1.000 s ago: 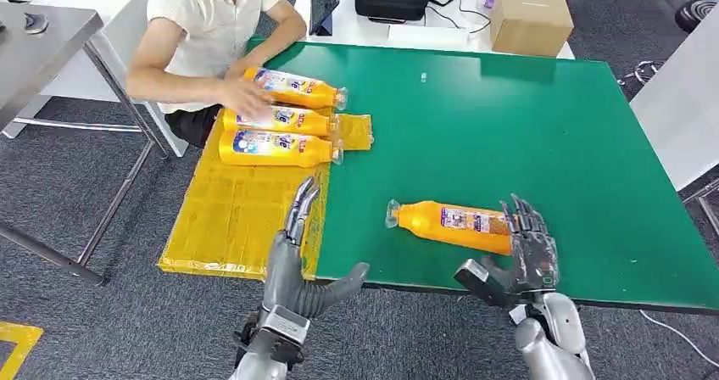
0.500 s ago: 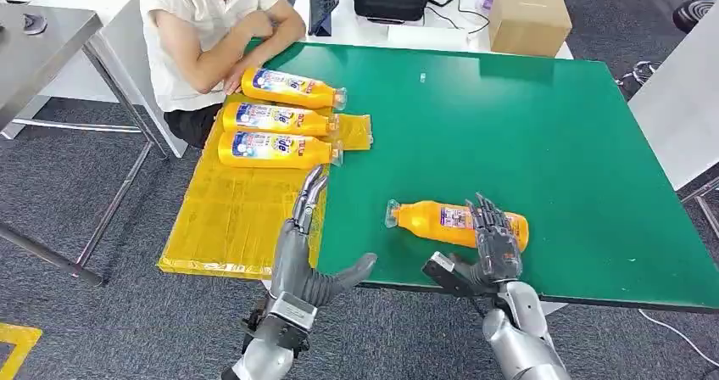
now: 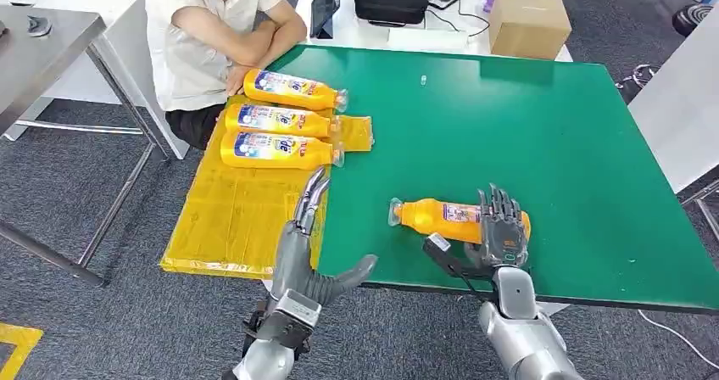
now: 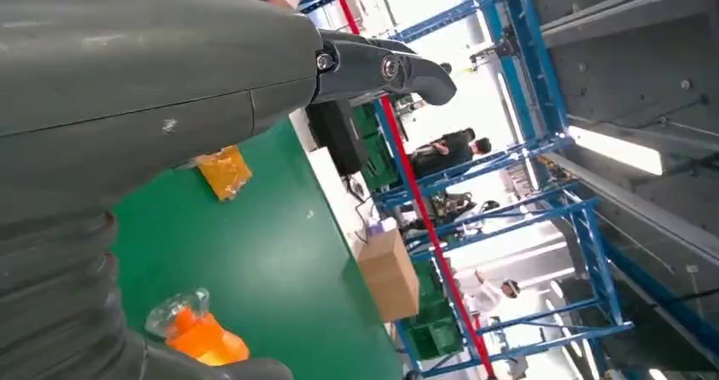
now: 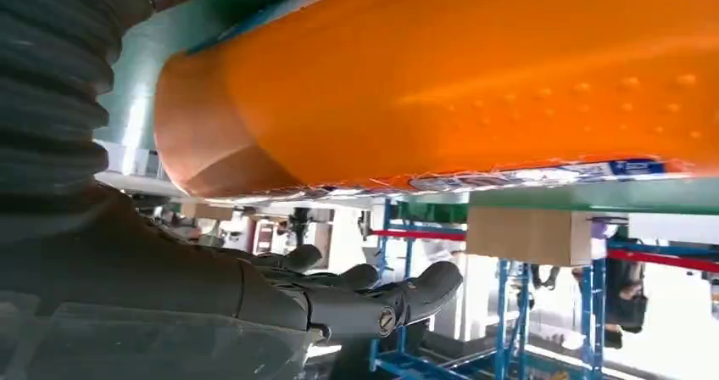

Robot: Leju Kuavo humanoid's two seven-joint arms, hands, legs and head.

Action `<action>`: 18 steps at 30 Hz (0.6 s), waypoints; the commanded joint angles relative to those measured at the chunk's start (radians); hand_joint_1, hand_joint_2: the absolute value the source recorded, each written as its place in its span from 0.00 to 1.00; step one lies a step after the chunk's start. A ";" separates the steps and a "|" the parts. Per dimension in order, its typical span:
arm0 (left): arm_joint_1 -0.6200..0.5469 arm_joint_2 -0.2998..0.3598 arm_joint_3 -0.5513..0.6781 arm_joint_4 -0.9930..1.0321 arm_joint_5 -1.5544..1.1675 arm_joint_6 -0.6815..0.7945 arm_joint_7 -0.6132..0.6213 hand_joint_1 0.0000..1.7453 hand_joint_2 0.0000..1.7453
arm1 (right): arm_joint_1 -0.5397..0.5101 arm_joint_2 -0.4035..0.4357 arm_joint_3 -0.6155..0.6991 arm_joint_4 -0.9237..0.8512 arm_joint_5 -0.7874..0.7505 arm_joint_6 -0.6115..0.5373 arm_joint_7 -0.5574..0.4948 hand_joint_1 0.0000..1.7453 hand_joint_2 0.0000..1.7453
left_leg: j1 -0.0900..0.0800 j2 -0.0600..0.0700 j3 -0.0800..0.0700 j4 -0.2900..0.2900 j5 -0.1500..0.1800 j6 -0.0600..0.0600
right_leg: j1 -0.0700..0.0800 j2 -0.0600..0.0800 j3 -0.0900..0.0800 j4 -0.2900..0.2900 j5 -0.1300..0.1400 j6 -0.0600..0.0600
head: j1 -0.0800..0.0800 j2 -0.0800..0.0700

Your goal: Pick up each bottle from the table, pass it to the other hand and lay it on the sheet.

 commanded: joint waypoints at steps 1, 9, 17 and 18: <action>-0.004 0.000 0.028 0.021 -0.004 -0.001 0.015 0.00 1.00 | -0.024 -0.023 0.044 0.094 -0.014 0.029 0.012 0.00 1.00 | 0.000 -0.001 0.002 -0.001 0.000 -0.002 | 0.000 0.000 0.002 -0.001 -0.001 -0.002 | 0.000 0.000; 0.002 -0.008 0.040 0.020 -0.023 -0.017 0.038 0.00 1.00 | -0.015 -0.027 0.062 0.098 -0.056 0.173 0.028 0.00 1.00 | 0.001 -0.001 0.003 -0.001 0.000 -0.002 | 0.001 -0.001 0.003 -0.001 -0.001 -0.002 | 0.000 0.000; -0.001 -0.002 0.038 0.022 -0.024 -0.032 0.039 0.00 1.00 | 0.005 -0.036 0.010 0.129 -0.214 0.191 -0.097 1.00 1.00 | 0.001 -0.002 0.007 -0.001 0.000 -0.001 | 0.001 -0.002 0.005 -0.002 -0.001 -0.002 | 0.000 0.000; 0.000 0.000 0.038 0.022 -0.024 -0.034 0.039 0.00 1.00 | 0.012 -0.036 0.004 0.128 -0.234 0.181 -0.121 1.00 1.00 | 0.001 -0.003 0.007 -0.002 0.001 -0.002 | 0.001 -0.002 0.005 -0.002 0.000 -0.003 | 0.000 0.000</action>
